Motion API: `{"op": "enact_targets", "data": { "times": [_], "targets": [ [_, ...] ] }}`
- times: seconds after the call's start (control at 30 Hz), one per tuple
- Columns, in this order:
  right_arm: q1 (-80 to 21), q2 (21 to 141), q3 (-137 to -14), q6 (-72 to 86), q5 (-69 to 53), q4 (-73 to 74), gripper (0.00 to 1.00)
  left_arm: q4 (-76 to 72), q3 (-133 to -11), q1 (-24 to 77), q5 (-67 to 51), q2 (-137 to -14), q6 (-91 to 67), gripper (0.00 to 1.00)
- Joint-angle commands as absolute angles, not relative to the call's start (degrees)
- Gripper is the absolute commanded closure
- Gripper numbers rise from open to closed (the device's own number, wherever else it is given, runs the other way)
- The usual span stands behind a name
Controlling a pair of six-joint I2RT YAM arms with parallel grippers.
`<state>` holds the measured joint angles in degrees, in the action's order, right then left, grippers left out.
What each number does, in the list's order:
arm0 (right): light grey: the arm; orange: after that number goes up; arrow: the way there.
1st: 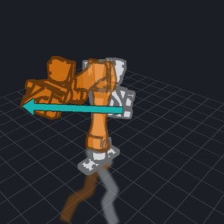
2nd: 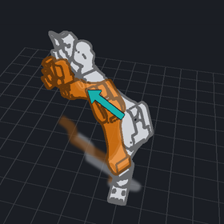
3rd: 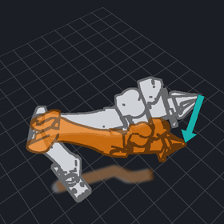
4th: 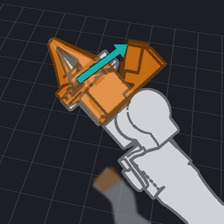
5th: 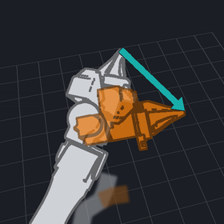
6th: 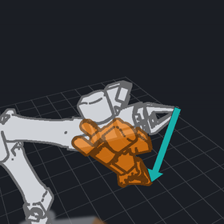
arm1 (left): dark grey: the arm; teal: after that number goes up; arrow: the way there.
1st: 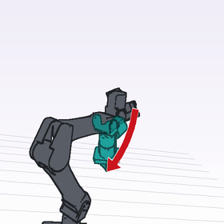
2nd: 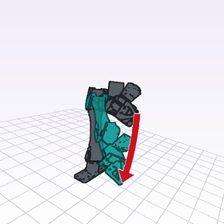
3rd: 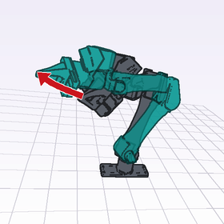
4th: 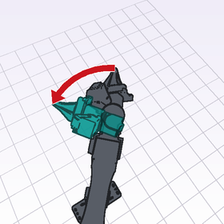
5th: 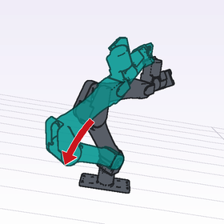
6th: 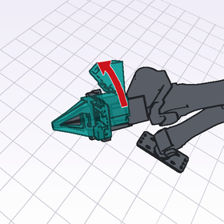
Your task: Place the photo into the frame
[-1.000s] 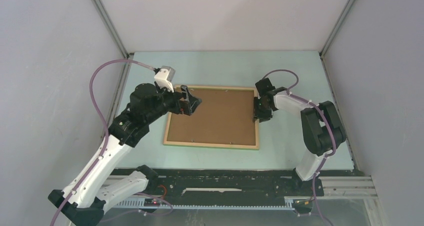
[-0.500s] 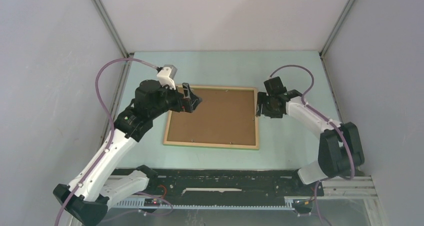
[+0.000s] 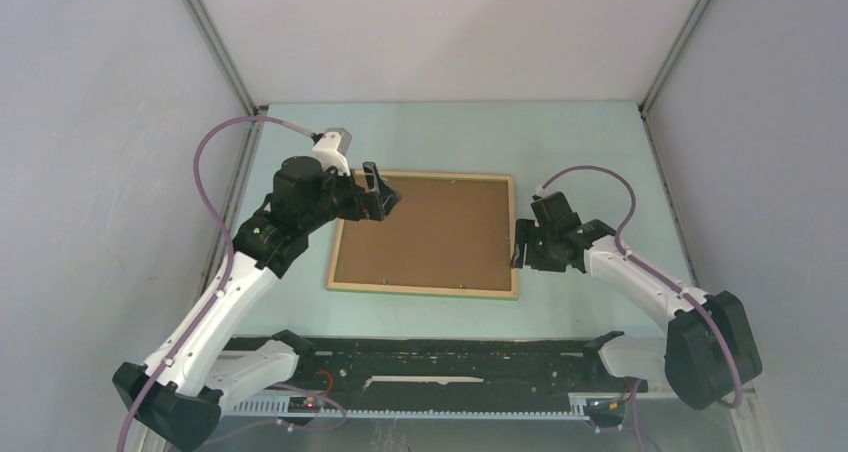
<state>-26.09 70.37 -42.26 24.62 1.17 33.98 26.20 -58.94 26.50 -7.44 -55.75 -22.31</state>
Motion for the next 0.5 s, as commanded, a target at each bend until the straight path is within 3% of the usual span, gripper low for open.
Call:
{"op": "enact_targets", "data": {
  "times": [0.0, 0.47],
  "targets": [
    [-26.6, 69.5, -41.9, 31.3, -2.5, 30.6, 0.29, 24.6, -58.0, 25.9, -6.9, -54.7, -22.5, 0.00],
    [-28.1, 79.4, -41.3, 37.6, -2.4, 30.3, 0.42, 24.5, -58.4, 25.0, -9.9, -55.5, -22.9, 0.00]
  ]
}}
